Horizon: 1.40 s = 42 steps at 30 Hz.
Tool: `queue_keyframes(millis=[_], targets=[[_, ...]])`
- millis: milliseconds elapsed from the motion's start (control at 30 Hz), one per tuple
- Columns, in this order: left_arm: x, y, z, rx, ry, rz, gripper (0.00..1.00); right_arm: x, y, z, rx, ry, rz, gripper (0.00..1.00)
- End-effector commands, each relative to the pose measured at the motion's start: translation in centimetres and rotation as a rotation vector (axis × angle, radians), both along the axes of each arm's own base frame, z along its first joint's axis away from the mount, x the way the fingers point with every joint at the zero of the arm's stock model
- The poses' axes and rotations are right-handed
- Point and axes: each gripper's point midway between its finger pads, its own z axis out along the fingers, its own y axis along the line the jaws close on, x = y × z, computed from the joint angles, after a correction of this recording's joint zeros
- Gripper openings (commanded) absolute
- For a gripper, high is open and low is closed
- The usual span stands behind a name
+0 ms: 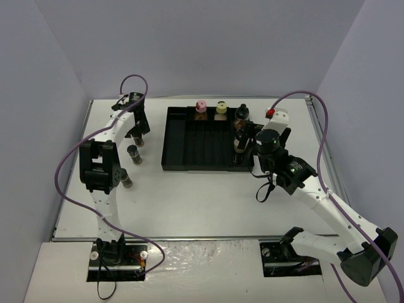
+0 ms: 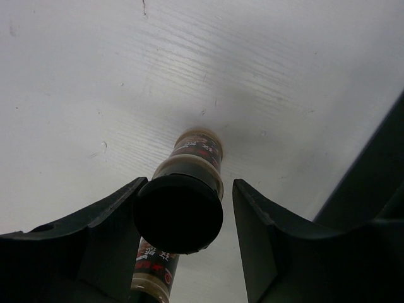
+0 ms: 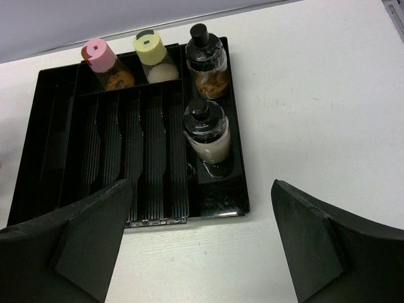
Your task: Organize the condiment bottles
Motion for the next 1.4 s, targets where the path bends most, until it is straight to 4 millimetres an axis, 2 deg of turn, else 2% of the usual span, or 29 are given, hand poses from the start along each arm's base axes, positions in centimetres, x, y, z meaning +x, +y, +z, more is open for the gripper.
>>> queue_keyframes(millis=[0, 267, 533, 600, 700, 867, 1000, 1167, 1267, 1367], targets=[[1.2, 0.6, 6.7, -0.001, -0.155, 0.015, 0.50, 0.4, 0.0, 2.0, 0.051, -0.077, -0.029, 0.89], [1.2, 0.7, 7.8, -0.002, -0.176, 0.016, 0.49, 0.4, 0.1, 1.5, 0.048, -0.070, -0.028, 0.89], [1.3, 0.5, 8.0, -0.009, -0.178, 0.011, 0.34, 0.3, 0.0, 1.2, 0.048, -0.066, -0.030, 0.89], [1.3, 0.5, 7.9, -0.010, -0.175, 0.008, 0.26, 0.3, -0.1, 1.2, 0.049, -0.068, -0.031, 0.89], [1.3, 0.5, 7.9, -0.012, -0.176, 0.012, 0.01, 0.2, -0.1, 1.2, 0.047, -0.068, -0.030, 0.89], [1.5, 0.3, 8.6, -0.022, -0.206, 0.001, 0.00, 0.2, -0.2, 1.0, 0.046, -0.065, -0.032, 0.89], [2.1, -0.1, 9.9, -0.042, -0.248, -0.018, 0.00, 0.2, -0.2, 0.8, 0.041, -0.062, -0.036, 0.89], [2.9, -1.2, 11.4, -0.060, -0.277, -0.051, 0.00, 0.1, -0.4, 0.6, 0.037, -0.060, -0.043, 0.89], [3.6, -2.1, 12.9, -0.059, -0.310, -0.077, 0.00, 0.1, -0.5, 0.5, 0.035, -0.059, -0.047, 0.89], [4.0, -3.1, 13.3, -0.049, -0.309, -0.108, 0.00, 0.2, -0.5, 0.6, 0.035, -0.060, -0.048, 0.89]])
